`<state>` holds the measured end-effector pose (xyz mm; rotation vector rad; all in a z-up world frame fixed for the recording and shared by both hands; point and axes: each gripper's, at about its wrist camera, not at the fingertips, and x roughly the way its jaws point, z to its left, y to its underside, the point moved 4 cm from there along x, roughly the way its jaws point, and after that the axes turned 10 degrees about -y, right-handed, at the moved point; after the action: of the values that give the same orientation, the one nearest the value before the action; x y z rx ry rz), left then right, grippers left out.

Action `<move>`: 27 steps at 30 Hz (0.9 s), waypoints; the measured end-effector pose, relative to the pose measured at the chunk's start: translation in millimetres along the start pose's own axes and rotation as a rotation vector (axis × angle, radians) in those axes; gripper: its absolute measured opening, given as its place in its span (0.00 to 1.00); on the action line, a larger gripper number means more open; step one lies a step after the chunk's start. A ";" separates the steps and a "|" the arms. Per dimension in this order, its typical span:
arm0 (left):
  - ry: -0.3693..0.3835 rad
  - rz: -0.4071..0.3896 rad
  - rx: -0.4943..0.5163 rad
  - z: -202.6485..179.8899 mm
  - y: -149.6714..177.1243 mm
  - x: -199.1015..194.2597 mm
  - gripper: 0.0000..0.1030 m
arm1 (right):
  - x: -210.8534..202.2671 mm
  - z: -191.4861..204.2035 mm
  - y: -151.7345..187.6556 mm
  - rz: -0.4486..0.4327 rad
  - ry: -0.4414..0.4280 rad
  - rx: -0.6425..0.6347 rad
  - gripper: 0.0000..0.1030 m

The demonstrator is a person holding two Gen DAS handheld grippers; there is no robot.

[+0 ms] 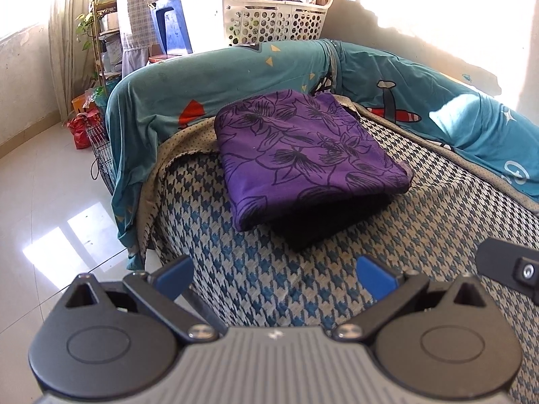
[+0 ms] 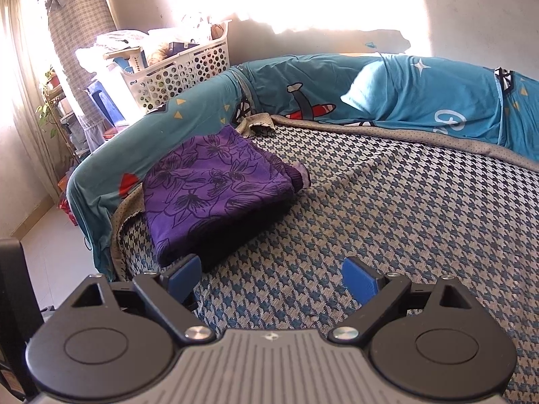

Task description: Fold clothes

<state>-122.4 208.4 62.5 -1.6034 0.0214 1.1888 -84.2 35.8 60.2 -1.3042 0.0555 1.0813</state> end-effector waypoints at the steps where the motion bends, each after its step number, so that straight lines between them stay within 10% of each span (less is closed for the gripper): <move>1: -0.003 0.001 -0.004 2.1 -0.3 -0.3 1.00 | -0.2 -0.2 -0.3 -0.001 -0.001 0.000 0.89; 27: 0.002 0.025 0.051 6.8 -0.1 -20.7 1.00 | -8.9 4.7 0.1 -0.003 0.026 -0.057 0.89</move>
<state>-137.2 202.5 77.3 -1.5640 0.0724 1.1971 -91.5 34.2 66.9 -1.3693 0.0420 1.0701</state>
